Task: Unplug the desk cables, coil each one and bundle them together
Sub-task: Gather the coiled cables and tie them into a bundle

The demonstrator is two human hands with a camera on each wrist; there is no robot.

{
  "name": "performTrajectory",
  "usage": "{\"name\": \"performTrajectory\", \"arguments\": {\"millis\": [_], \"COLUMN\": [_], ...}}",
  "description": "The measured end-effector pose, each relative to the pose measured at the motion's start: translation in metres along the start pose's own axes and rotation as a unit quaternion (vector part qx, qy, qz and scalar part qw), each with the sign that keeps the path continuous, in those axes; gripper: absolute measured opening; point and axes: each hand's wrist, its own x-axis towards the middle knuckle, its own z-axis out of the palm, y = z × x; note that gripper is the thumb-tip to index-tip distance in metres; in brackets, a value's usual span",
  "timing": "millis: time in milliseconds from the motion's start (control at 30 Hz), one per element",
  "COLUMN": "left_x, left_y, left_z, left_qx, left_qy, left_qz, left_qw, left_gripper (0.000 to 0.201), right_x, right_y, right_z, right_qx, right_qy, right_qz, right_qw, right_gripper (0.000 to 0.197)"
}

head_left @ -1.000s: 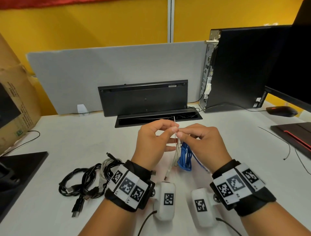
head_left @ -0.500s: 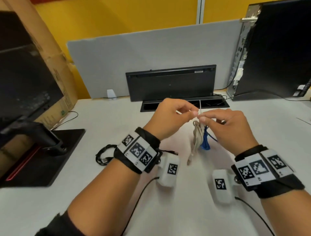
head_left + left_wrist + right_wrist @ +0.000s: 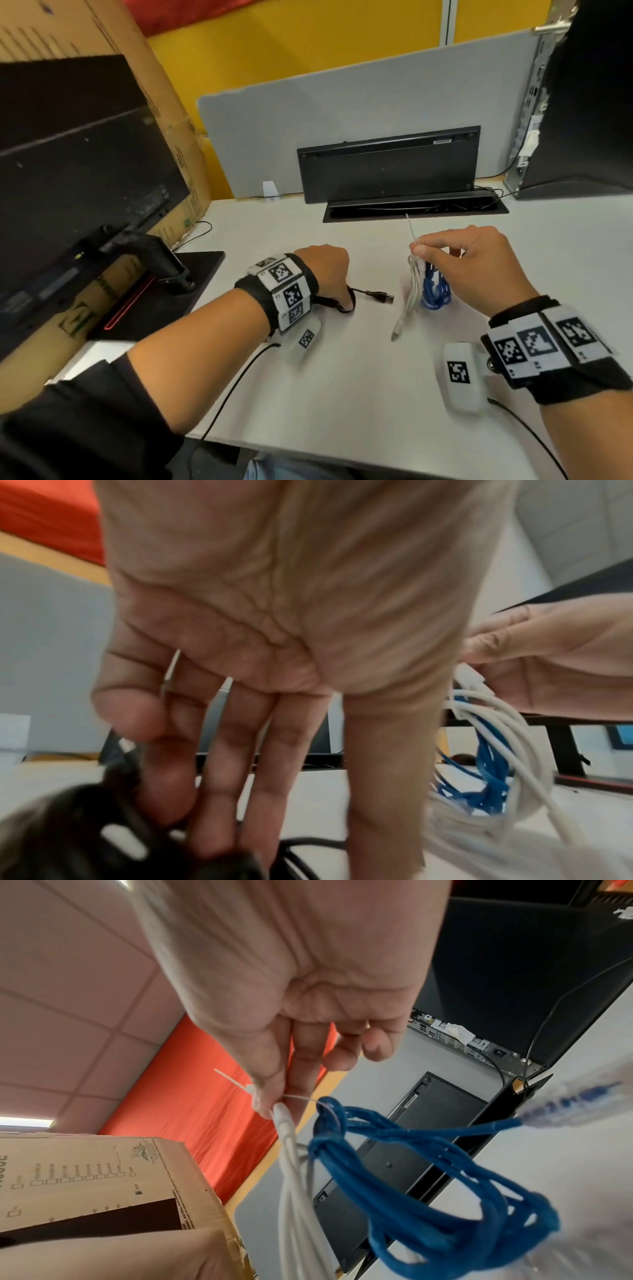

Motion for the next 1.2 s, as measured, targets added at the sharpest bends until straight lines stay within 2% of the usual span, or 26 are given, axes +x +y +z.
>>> {"name": "performTrajectory", "arguments": {"millis": [133, 233, 300, 433, 533, 567, 600, 700, 767, 800, 833, 900, 1033, 1133, 1200], "left_x": [0.000, 0.001, 0.002, -0.001, 0.000, 0.000, -0.001, -0.009, -0.015, -0.017, -0.019, -0.021, -0.024, -0.028, -0.030], "left_y": [0.009, 0.010, 0.009, 0.005, 0.001, -0.001, 0.000, 0.012, 0.027, 0.033, 0.038, 0.045, 0.052, 0.056, 0.055], "left_z": [0.001, 0.006, 0.011, 0.001, -0.014, -0.017, -0.019, -0.024, -0.023, -0.022, -0.020, -0.017, -0.015, -0.014, -0.015], "left_qx": [0.067, 0.115, 0.122, 0.058, -0.099, -0.188, -0.287, -0.563, -0.679, -0.707, -0.719, -0.717, -0.687, -0.675, -0.691], "left_qy": [-0.028, -0.037, 0.004, 0.104, 0.181, 0.206, 0.226, 0.225, 0.198, 0.190, 0.188, 0.194, 0.216, 0.197, 0.164], "left_qz": [0.009, 0.017, 0.014, -0.008, -0.033, -0.035, -0.033, -0.004, 0.026, 0.042, 0.057, 0.085, 0.116, 0.130, 0.124], "left_qw": [0.997, 0.993, 0.992, 0.993, 0.978, 0.960, 0.930, 0.795, 0.707, 0.679, 0.667, 0.664, 0.684, 0.699, 0.693], "left_gripper": [0.054, 0.040, 0.025, 0.014, 0.020, 0.022, 0.024, 0.025, 0.018, 0.016, 0.014, 0.015, 0.013, 0.013, 0.017], "right_x": [-0.003, -0.004, -0.005, -0.006, -0.004, -0.004, -0.003, -0.003, -0.002, -0.002, -0.002, -0.003, -0.004, -0.003, -0.004], "right_y": [-0.001, -0.002, -0.002, -0.001, 0.000, 0.000, 0.000, 0.000, 0.000, 0.000, 0.000, 0.000, -0.005, -0.011, -0.014], "right_z": [-0.004, -0.009, -0.011, -0.015, -0.016, -0.016, -0.016, -0.014, -0.013, -0.012, -0.012, -0.011, -0.008, -0.006, -0.005], "right_qx": [-0.004, -0.011, -0.015, -0.013, -0.015, -0.017, -0.019, -0.019, -0.026, -0.033, -0.040, -0.056, -0.107, -0.151, -0.178], "right_qy": [0.006, 0.004, 0.005, 0.004, 0.006, 0.007, 0.009, 0.015, 0.012, 0.009, 0.005, -0.005, -0.032, -0.061, -0.071], "right_qz": [-0.001, -0.002, 0.000, 0.005, 0.009, 0.009, 0.010, 0.011, 0.013, 0.014, 0.017, 0.024, 0.026, 0.032, 0.025], "right_qw": [1.000, 1.000, 1.000, 1.000, 1.000, 1.000, 1.000, 1.000, 1.000, 0.999, 0.999, 0.998, 0.993, 0.986, 0.981], "right_gripper": [0.013, 0.012, 0.011, 0.012, 0.013, 0.013, 0.013, 0.011, 0.011, 0.011, 0.011, 0.012, 0.014, 0.018, 0.019]}}
